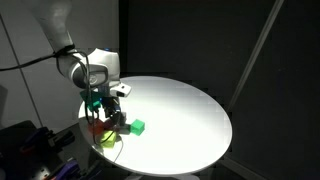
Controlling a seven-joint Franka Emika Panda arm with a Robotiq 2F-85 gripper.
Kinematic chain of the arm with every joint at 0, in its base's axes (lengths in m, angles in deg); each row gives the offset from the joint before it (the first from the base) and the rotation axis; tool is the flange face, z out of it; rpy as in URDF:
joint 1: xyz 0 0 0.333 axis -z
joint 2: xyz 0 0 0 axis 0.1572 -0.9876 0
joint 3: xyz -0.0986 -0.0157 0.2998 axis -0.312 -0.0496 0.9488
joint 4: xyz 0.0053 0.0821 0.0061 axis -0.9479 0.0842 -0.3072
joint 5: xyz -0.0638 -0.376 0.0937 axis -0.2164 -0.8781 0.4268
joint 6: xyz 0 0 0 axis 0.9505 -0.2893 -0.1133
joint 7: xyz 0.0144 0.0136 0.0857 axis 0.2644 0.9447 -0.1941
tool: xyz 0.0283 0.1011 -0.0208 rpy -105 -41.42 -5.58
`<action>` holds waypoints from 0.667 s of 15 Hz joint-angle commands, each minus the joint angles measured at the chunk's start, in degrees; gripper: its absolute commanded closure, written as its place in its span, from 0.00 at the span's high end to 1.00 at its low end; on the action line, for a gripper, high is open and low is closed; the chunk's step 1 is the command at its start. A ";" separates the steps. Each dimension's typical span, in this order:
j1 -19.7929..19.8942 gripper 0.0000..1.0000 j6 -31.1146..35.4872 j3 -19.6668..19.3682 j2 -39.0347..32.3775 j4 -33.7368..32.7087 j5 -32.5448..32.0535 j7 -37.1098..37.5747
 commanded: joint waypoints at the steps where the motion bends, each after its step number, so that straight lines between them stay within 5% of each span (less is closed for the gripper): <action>1: -0.45 1.00 1.47 -0.85 -1.30 -0.65 -1.66 -1.55; 10: -0.45 1.00 4.16 -0.91 -3.09 -0.98 -1.60 -3.96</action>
